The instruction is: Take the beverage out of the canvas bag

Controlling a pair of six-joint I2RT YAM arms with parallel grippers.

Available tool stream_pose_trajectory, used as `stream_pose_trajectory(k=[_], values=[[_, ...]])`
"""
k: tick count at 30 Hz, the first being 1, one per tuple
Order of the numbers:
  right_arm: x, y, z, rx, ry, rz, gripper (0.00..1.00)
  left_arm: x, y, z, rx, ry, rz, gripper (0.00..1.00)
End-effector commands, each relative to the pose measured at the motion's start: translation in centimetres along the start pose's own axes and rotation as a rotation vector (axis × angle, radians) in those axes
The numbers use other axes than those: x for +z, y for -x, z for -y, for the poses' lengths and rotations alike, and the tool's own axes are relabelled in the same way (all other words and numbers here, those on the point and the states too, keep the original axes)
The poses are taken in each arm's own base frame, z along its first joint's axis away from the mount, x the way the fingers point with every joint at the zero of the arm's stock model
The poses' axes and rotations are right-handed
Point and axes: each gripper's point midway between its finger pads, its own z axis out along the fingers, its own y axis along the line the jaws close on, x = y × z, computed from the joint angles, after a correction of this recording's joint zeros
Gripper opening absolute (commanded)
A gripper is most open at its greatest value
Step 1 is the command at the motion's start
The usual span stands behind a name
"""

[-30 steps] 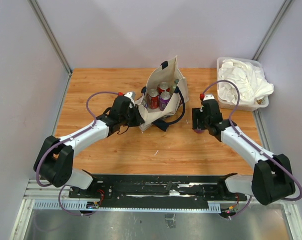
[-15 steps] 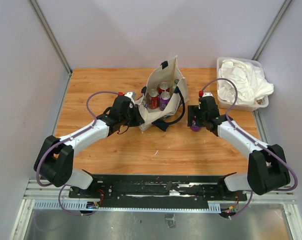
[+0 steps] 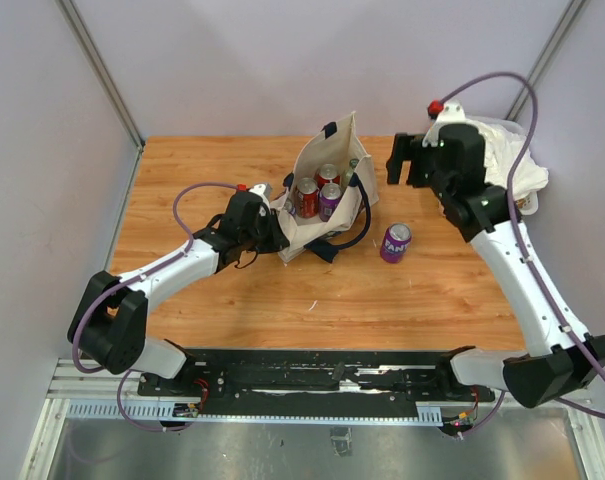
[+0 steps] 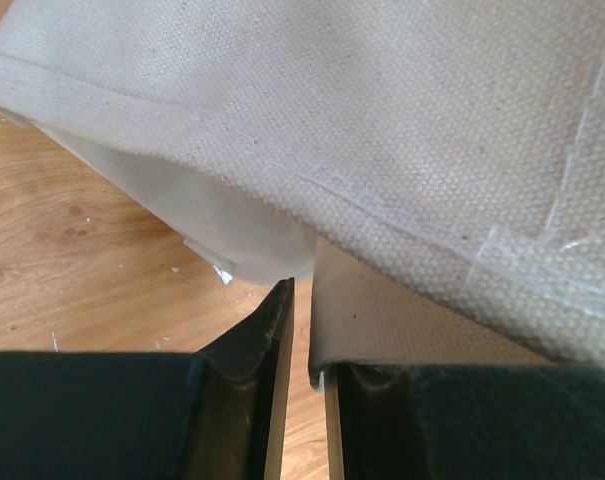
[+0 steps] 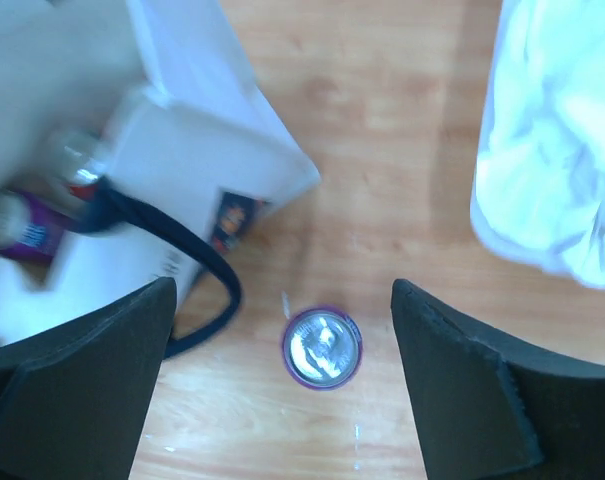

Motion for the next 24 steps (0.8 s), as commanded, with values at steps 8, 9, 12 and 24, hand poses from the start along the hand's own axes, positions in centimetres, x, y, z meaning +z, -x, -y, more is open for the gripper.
stream_pose_trajectory(k=[8,9,12,24], values=[[-0.1,4.4,-11.5,-0.254,0.299,-0.091,0.76,-0.5,-3.3,-2.5,0.015,0.087,-0.121,0.21],[0.6,4.0,-12.5,-0.266,0.318,-0.109,0.74,-0.5,-3.2,-2.5,0.014,0.086,-0.119,0.21],[2.5,2.7,-14.8,-0.29,0.354,-0.159,0.65,-0.5,-3.1,-2.4,0.011,0.086,-0.116,0.21],[12.1,-4.8,-15.5,-0.36,0.258,-0.395,0.7,-0.1,-2.9,-2.1,0.007,0.072,-0.106,0.21]])
